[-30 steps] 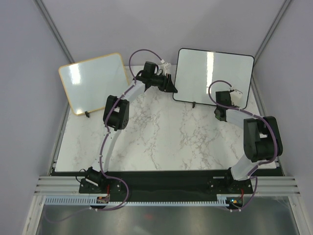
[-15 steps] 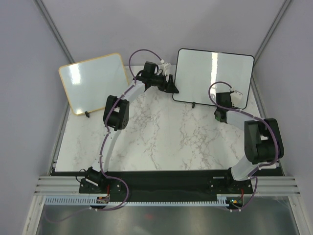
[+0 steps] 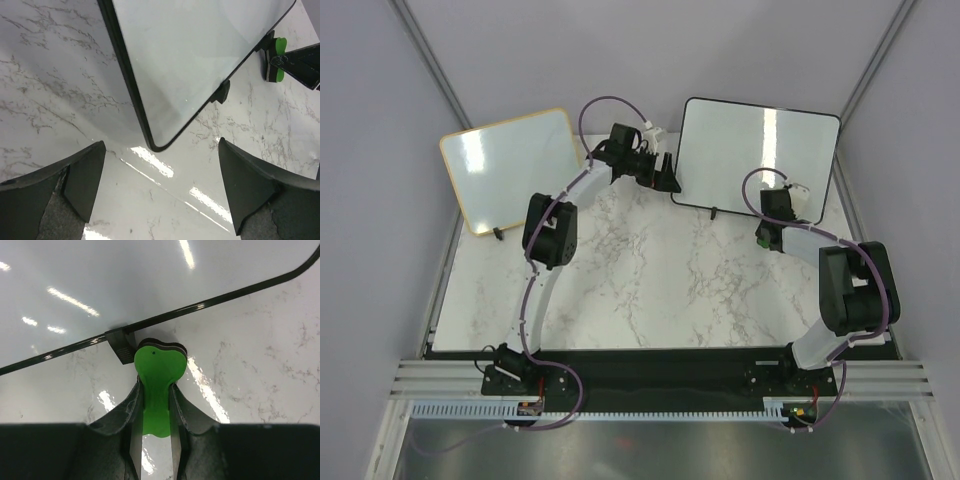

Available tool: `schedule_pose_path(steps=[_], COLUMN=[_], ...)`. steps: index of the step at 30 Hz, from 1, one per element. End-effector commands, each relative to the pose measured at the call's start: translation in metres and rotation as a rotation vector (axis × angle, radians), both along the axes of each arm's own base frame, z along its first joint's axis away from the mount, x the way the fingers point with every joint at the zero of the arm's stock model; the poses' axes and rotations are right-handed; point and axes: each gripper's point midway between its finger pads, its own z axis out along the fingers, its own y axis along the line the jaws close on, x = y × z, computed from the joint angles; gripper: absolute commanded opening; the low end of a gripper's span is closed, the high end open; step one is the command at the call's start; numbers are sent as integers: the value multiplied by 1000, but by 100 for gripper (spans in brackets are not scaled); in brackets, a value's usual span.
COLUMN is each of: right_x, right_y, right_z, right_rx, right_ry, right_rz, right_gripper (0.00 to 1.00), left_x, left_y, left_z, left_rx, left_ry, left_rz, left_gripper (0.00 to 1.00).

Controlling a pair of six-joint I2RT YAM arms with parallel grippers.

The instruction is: Erase the whiteboard

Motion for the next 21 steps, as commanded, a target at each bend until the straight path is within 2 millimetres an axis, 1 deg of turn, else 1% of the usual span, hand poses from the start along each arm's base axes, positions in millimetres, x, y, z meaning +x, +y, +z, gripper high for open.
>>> schedule_pose_path(steps=[1, 2, 3, 6, 8, 9, 10, 11, 12, 13, 14, 15, 16, 17, 18, 19, 20, 21], right_x=[22, 24, 24, 22, 21, 20, 20, 19, 15, 12, 12, 1, -2, -5, -12, -16, -19, -27], right_y=[30, 33, 37, 43, 49, 52, 54, 54, 52, 50, 46, 43, 42, 40, 39, 40, 41, 43], right_z=[11, 12, 12, 12, 11, 11, 12, 12, 12, 12, 15, 13, 13, 16, 14, 14, 17, 15], right_rx=[65, 70, 73, 85, 100, 106, 112, 115, 112, 114, 104, 97, 95, 96, 92, 88, 82, 70], right_ry=[-80, -83, -82, -82, -86, -86, -87, -86, -77, -75, -83, -43, -34, -33, -6, 7, 11, 42], right_rz=[113, 127, 136, 157, 182, 193, 200, 199, 190, 170, 146, 133, 124, 114, 111, 117, 123, 137], right_gripper=[0, 0, 0, 0, 0, 0, 0, 0, 0, 0, 0, 0, 0, 0, 0, 0, 0, 0], left_x=[-2, -3, -6, -16, -21, -27, -30, -32, -38, -42, -44, -50, -53, -55, -62, -65, -70, -77], left_y=[15, 18, 22, 34, 41, 45, 49, 54, 58, 63, 69, 73, 77, 84, 88, 92, 96, 100], left_z=[58, 59, 65, 69, 70, 66, 77, 79, 74, 85, 86, 83, 85, 95, 91, 91, 102, 97], left_rx=[29, 44, 53, 90, 107, 113, 107, 110, 119, 119, 122, 133, 135, 133, 139, 144, 138, 144], left_ry=[-136, -159, -169, -183, -188, -169, -185, -182, -164, -181, -174, -154, -154, -165, -148, -141, -153, -134], left_rz=[1, -9, -6, -2, -1, -5, -4, 1, 1, 3, 9, 10, 10, 22, 20, 24, 28, 27], left_gripper=[99, 99, 99, 99, 99, 99, 99, 99, 99, 99, 99, 99, 99, 99, 99, 99, 99, 99])
